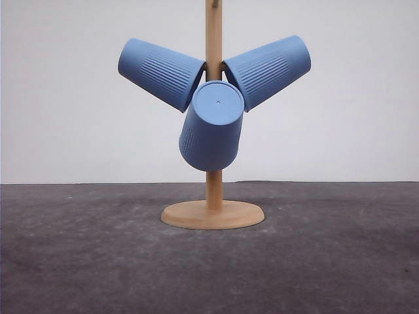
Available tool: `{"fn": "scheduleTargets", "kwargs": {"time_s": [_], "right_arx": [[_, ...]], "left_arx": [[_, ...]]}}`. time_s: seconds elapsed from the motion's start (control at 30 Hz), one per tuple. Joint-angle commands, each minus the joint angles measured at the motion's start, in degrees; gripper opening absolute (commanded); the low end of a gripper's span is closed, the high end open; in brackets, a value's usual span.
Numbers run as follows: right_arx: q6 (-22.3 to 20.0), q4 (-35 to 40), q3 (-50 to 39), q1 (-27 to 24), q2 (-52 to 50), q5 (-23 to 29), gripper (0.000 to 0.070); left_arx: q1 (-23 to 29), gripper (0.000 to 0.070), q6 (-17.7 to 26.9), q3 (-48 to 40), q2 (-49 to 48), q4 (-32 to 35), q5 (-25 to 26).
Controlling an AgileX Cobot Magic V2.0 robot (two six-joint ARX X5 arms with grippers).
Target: Place three cups
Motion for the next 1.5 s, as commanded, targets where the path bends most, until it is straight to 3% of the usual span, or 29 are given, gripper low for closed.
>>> {"fn": "scheduleTargets", "kwargs": {"time_s": [0.0, 0.07, 0.23, 0.3, 0.57, 1.47], "right_arx": [[-2.06, 0.47, 0.68, -0.07, 0.1, 0.34, 0.0005], [-2.97, 1.04, -0.57, -0.04, -0.57, 1.41, 0.0006], [-1.07, 8.34, -11.43, 0.33, -9.79, 14.57, 0.0005], [-0.27, 10.18, -15.7, 0.32, -14.61, 16.93, 0.0005], [2.68, 11.75, -26.74, -0.33, -28.69, 18.09, 0.0005], [2.67, 13.95, -27.43, -0.48, -28.3, 19.38, 0.0005]], "left_arx": [[0.11, 0.0016, -0.24, -0.76, 0.09, 0.42, 0.11], [0.11, 0.0016, -0.24, -0.76, 0.09, 0.42, 0.11], [0.11, 0.0016, -0.24, -0.76, 0.09, 0.39, 0.09], [0.11, 0.0016, -0.24, -0.76, 0.09, 0.42, 0.09], [0.11, 0.0016, -0.24, -0.76, 0.09, 0.42, 0.09], [0.11, 0.0016, -0.24, -0.74, -0.02, 0.42, 0.0]]}}
